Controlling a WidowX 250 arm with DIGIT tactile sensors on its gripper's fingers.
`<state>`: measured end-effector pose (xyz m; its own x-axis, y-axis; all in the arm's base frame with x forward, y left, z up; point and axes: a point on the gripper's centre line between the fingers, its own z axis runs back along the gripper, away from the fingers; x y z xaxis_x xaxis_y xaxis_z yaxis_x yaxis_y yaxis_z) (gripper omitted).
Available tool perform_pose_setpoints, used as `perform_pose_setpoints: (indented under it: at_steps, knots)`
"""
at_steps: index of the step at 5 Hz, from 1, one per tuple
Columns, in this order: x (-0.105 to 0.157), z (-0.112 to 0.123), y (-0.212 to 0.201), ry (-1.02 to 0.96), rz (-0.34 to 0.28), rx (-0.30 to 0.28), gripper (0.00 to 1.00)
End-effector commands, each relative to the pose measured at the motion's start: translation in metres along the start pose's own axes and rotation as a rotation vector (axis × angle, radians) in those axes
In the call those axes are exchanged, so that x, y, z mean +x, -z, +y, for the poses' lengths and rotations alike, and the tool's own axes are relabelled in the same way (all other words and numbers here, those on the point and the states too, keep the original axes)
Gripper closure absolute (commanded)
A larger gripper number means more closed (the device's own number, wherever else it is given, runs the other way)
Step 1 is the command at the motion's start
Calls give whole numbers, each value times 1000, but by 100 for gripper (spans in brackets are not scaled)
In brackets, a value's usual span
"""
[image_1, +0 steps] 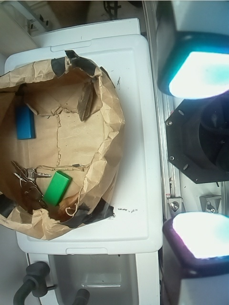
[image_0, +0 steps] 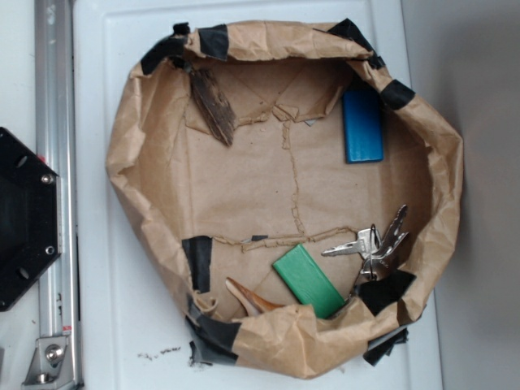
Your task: Grab the wood chip.
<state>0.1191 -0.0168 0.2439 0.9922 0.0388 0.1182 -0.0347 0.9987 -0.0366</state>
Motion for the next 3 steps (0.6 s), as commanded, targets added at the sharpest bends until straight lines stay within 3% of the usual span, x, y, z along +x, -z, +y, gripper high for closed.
perform_pose_setpoints:
  at_steps: [1, 2, 3]
  knots:
    - [0, 0, 0, 0, 0, 0, 0]
    - [41, 22, 28, 58, 7, 55, 0]
    - [73, 32, 47, 203, -50, 144, 0]
